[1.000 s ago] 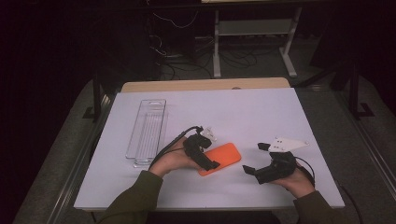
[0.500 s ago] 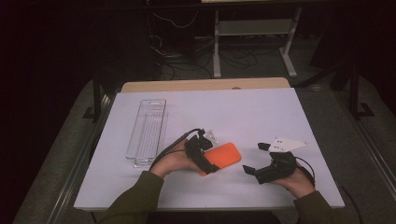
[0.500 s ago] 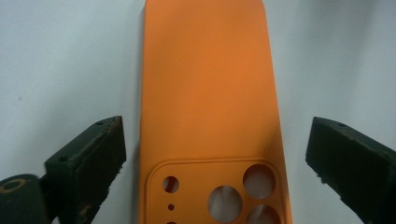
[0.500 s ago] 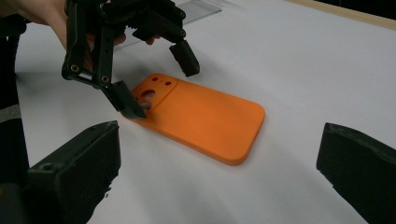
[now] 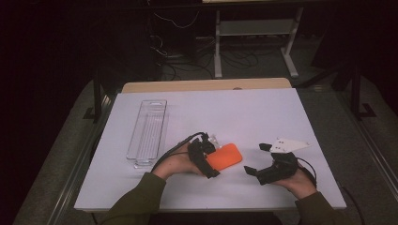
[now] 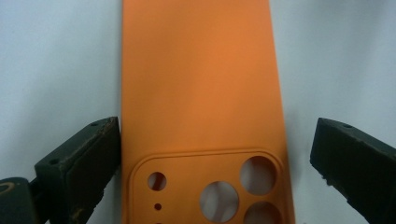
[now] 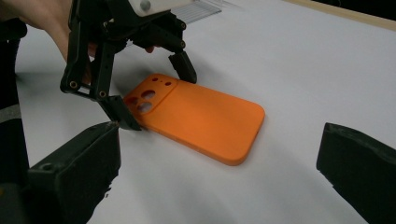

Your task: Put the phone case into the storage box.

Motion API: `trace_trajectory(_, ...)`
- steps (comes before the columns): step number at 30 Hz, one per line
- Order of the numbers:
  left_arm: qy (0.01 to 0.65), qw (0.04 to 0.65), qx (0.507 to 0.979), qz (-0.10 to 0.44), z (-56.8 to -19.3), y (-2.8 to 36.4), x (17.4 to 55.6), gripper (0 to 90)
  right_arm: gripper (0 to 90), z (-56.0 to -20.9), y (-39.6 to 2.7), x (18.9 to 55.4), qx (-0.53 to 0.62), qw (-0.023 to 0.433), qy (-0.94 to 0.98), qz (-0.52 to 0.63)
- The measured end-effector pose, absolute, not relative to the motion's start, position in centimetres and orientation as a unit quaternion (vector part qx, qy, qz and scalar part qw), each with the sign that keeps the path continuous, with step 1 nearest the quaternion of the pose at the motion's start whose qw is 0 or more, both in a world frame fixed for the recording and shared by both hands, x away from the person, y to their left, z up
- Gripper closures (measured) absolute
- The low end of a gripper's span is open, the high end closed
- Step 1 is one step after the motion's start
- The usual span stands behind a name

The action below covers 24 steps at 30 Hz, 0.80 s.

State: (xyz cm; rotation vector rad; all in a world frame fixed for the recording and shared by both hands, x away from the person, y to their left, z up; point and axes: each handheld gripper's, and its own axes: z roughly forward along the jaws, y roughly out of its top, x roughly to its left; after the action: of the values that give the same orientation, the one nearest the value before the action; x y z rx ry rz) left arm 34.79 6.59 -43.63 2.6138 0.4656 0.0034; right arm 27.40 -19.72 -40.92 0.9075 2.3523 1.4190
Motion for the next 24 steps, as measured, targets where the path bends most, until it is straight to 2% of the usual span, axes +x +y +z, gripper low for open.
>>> trace_trajectory(15, 0.151, 0.208, 0.966, 0.021, -43.58, 5.89, 34.55, 2.4, 0.0, -40.93, -19.7, 27.41, 0.313, 0.123, 0.806, 0.486)
trace_trajectory(24, 0.156, 0.206, 0.966, 0.026, -43.46, 5.88, 34.57, 6.2, 0.0, -40.93, -19.71, 27.39, 0.312, 0.123, 0.807, 0.486)
